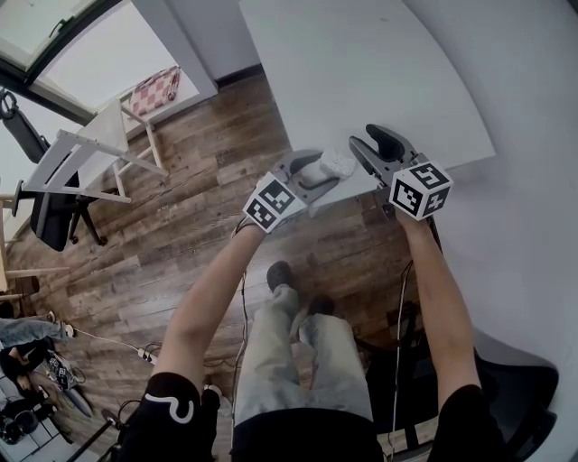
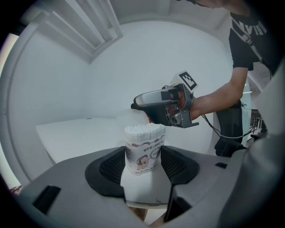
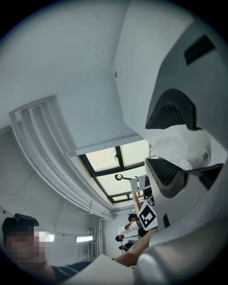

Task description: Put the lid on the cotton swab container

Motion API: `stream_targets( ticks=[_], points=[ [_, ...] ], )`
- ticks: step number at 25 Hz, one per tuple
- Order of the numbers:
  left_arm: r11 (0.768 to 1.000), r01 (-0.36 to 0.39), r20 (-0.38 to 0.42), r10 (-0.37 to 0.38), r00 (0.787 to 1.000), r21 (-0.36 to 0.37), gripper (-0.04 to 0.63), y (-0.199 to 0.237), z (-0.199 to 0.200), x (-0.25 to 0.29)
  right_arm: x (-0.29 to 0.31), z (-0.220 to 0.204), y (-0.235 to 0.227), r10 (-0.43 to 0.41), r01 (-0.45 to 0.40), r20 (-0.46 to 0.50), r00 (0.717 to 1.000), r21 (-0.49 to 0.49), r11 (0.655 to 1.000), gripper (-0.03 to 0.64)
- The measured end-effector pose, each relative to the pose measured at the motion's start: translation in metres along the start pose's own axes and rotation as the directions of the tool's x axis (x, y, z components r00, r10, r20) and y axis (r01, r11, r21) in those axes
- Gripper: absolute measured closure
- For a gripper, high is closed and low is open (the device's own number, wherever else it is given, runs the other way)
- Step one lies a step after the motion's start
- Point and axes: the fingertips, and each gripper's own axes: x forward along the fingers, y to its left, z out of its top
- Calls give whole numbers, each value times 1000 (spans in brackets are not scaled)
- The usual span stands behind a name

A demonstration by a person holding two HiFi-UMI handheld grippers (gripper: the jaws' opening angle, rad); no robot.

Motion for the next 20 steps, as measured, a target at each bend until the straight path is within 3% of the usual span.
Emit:
stream_targets(
  ticks=[3,8,20],
  points=[
    [1000,2,1,-2,1000,-1,325,-2,0,0,3,-4,6,39,-39,-15,999,25,999,365],
    [1000,-1,2,1,1000,-8,325,0,2,-1,11,-9,15,98,-95,-48,994,59,994,359],
    [1000,-7,1,7,1000,-20,325,-1,2,-2,2,-1,31,138,-136,-36,990,58,989,360]
  ],
)
